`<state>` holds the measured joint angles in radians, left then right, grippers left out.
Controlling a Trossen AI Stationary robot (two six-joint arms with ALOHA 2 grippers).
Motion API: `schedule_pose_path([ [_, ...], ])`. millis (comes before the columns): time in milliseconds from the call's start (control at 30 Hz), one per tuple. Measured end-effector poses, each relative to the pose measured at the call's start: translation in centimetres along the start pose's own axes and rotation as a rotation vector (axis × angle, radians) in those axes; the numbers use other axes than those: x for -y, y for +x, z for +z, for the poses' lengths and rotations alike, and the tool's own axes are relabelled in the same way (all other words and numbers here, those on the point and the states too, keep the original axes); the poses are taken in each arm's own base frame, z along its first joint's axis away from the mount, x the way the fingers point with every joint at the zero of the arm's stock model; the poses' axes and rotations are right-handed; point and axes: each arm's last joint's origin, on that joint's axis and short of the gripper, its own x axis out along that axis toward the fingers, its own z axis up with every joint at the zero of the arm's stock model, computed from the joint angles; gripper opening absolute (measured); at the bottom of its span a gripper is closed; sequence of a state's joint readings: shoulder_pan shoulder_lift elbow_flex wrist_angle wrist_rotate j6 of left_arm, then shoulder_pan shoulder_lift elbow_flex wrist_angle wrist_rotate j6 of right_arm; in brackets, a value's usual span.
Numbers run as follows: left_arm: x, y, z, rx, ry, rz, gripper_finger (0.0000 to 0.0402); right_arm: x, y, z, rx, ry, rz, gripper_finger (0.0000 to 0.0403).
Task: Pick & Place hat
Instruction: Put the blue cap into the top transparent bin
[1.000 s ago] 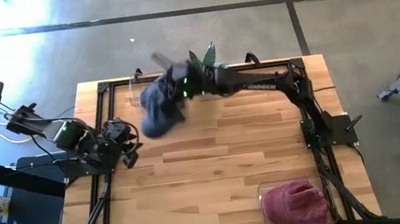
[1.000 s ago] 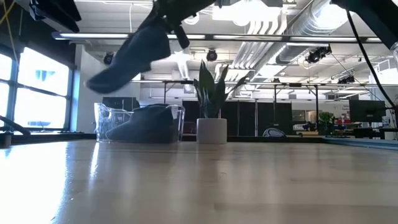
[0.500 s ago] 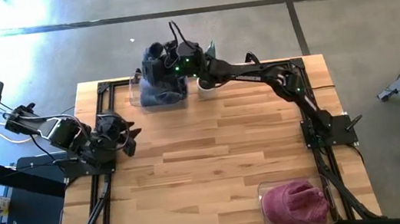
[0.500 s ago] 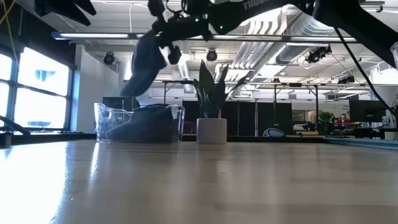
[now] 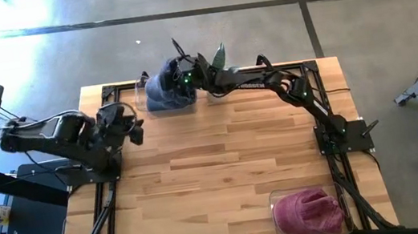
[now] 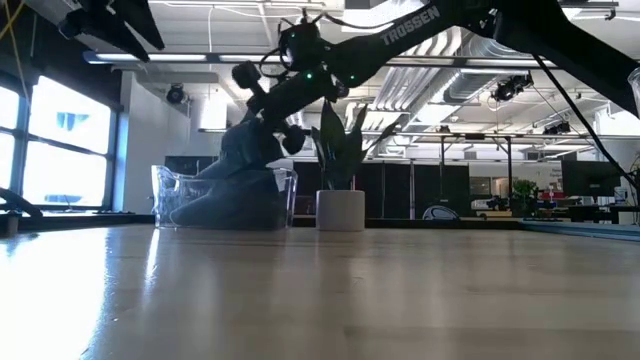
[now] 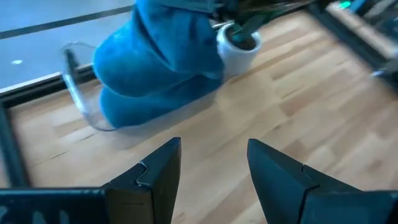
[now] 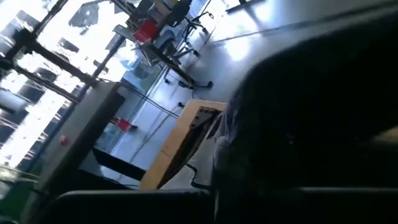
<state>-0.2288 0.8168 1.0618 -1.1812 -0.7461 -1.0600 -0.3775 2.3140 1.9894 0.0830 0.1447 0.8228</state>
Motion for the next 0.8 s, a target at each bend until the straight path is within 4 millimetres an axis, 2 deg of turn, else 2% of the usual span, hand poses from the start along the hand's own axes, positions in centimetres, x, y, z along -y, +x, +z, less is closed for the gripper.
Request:
schedule_pose_path([
  [100,-0.5,0.7,0.6,-0.032,0.018,0.044,0.0182,-0.1,0.0,-0.8,-0.006,0.112,0.026,0.0009],
  [267,-1.5,1.6,1.5,-0.053,0.059,0.113,0.0182,-1.9,-0.4,-1.7,0.005,0.157,0.059,0.0015],
  [367,-2.1,1.9,1.9,-0.064,0.12,0.147,0.0182,-2.6,-0.5,-1.5,0.003,0.181,0.084,0.0017],
  [467,-2.7,2.3,2.4,-0.08,0.159,0.174,0.0182,-2.5,-0.6,-1.3,-0.005,0.16,0.069,0.0009],
  [600,-3.2,2.7,3.0,-0.099,0.189,0.17,0.0181,-1.8,-0.6,-2.1,-0.021,0.201,-0.044,0.001],
  [700,-3.7,2.9,3.3,-0.102,0.194,0.193,0.0182,-2.3,-0.6,-1.8,0.02,0.317,-0.001,0.0019],
  [800,-4.0,3.1,3.8,-0.087,0.195,0.196,0.0181,-2.7,-0.7,-1.4,0.051,0.314,0.018,0.0014],
])
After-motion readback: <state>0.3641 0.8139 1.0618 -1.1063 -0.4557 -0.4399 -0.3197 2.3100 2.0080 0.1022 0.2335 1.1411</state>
